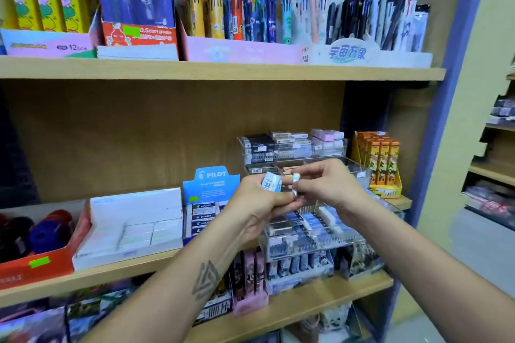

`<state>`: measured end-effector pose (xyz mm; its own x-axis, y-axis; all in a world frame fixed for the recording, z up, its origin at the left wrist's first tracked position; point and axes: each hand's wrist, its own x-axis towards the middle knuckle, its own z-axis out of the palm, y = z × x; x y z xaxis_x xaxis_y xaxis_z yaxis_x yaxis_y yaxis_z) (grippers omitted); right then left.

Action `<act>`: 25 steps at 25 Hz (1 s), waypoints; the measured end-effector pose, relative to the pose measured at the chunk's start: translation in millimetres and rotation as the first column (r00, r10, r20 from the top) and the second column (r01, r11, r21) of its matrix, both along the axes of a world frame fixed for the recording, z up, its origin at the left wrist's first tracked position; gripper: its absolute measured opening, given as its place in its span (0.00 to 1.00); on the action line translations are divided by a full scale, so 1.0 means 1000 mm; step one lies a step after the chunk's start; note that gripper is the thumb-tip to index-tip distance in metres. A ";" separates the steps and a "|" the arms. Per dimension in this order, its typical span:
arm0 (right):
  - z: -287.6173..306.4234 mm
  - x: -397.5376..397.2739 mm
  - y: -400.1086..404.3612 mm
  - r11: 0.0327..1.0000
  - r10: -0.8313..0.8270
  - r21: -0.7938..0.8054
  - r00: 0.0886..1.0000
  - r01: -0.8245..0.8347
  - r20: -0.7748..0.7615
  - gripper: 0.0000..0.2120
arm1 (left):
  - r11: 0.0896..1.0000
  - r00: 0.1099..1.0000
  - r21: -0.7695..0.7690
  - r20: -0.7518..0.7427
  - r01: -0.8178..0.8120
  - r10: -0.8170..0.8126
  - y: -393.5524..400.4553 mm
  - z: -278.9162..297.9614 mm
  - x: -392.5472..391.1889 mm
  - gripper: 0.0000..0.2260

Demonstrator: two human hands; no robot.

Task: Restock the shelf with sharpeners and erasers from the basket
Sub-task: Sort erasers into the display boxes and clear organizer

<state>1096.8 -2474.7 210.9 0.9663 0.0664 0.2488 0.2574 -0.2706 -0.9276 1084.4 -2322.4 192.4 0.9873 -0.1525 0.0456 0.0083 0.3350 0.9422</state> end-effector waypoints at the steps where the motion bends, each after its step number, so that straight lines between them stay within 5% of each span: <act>1: 0.000 0.002 -0.008 1.000 -0.009 -0.023 1.000 0.009 0.008 0.13 | 1.000 0.999 -0.026 -0.027 0.018 -0.019 -0.002 0.000 0.001 0.13; 4: -0.007 0.013 -0.030 0.934 0.064 -0.358 0.991 -0.017 0.120 0.12 | 1.000 0.995 -0.020 -0.101 0.008 -0.010 0.001 0.004 0.004 0.06; 7: -0.019 0.023 -0.036 0.677 0.265 -0.729 0.957 -0.101 0.114 0.11 | 0.994 0.980 -0.103 -0.189 0.048 -0.067 0.009 0.006 0.003 0.10; 10: -0.023 0.031 -0.026 0.539 0.328 -0.824 0.945 -0.178 0.010 0.10 | 0.978 0.970 -0.172 -0.194 0.117 -0.150 0.019 0.006 -0.005 0.16; 16: -0.036 0.040 -0.012 0.486 0.314 -0.865 0.949 -0.127 0.037 0.07 | 0.972 0.963 -0.119 -0.156 0.205 -0.222 0.042 -0.006 -0.002 0.23; 19: -0.031 0.039 -0.016 0.523 0.321 -0.835 0.947 -0.172 0.007 0.06 | 0.990 0.984 0.054 -0.133 0.129 -0.121 0.041 -0.007 -0.003 0.15; 21: -0.022 0.033 -0.016 0.635 0.295 -0.759 0.953 -0.148 0.061 0.10 | 0.992 0.985 0.063 -0.140 0.113 -0.103 0.041 -0.007 -0.002 0.13; 23: -0.012 0.022 -0.013 0.877 0.279 -0.420 0.959 -0.232 0.052 0.14 | 0.989 0.979 0.017 -0.144 0.147 -0.143 0.042 -0.006 0.000 0.14; 25: -0.006 0.009 -0.006 0.936 0.345 -0.053 0.937 -0.348 -0.052 0.13 | 0.981 0.975 0.030 -0.122 0.191 -0.186 0.042 -0.005 -0.001 0.16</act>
<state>1106.1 -2480.7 205.2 0.8899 0.4127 0.1944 0.3072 -0.2271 -0.9241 1083.2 -2280.2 187.6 0.9387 -0.3353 -0.0799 0.1796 0.2780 0.9436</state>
